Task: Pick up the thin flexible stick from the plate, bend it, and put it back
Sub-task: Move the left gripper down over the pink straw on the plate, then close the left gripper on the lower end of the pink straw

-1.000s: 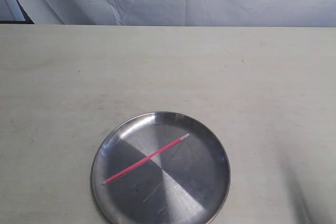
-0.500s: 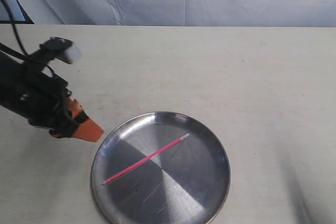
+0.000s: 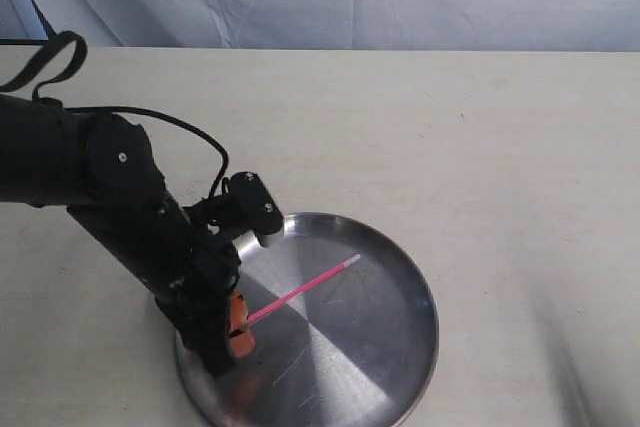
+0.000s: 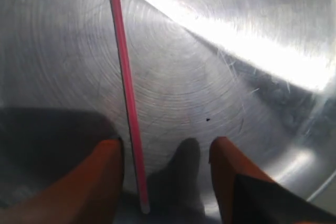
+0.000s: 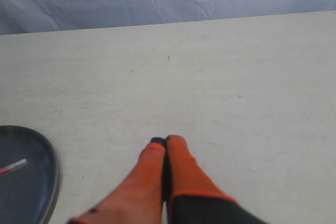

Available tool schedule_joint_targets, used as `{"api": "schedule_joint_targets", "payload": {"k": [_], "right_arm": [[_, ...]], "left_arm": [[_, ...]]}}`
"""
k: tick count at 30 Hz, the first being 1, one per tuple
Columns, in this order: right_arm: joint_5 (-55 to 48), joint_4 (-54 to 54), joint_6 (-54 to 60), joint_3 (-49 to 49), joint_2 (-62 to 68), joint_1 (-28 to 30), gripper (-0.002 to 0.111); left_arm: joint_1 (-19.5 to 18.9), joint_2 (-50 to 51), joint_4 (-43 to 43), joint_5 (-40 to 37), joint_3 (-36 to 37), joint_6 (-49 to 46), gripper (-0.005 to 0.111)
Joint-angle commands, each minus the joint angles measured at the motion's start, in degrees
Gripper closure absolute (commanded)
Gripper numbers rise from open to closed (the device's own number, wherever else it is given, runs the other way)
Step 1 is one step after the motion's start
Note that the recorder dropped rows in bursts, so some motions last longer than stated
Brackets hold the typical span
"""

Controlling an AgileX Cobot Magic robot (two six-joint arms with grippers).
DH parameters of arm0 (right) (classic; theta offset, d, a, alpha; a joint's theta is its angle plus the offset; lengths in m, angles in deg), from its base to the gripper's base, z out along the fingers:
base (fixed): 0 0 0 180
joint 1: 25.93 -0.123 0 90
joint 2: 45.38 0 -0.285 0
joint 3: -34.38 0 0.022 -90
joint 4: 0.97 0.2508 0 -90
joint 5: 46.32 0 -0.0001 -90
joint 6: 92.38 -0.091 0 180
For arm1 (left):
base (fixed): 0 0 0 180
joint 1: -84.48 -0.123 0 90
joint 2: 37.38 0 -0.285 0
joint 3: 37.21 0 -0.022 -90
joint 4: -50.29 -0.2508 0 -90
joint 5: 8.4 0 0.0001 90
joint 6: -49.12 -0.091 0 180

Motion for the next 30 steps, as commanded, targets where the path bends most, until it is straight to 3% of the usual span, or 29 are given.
{"api": "schedule_joint_targets", "payload": {"k": [1, 14, 22, 30], "right_arm": [[0.6, -0.1, 0.3, 0.2, -0.4, 0.3, 0.108], [0.6, -0.1, 0.1, 0.2, -0.4, 0.3, 0.108], [0.6, -0.1, 0.1, 0.2, -0.4, 0.3, 0.108], [0.6, -0.1, 0.1, 0.2, -0.4, 0.3, 0.108]], "left_arm": [[0.6, 2.5, -0.9, 0.8, -0.1, 0.9, 0.057], [0.6, 2.6, -1.5, 0.7, -2.3, 3.8, 0.057], [0.6, -0.8, -4.9, -7.7, -7.0, 5.9, 0.062], [0.6, 4.5, -8.2, -5.8, -6.6, 11.7, 0.049]]}}
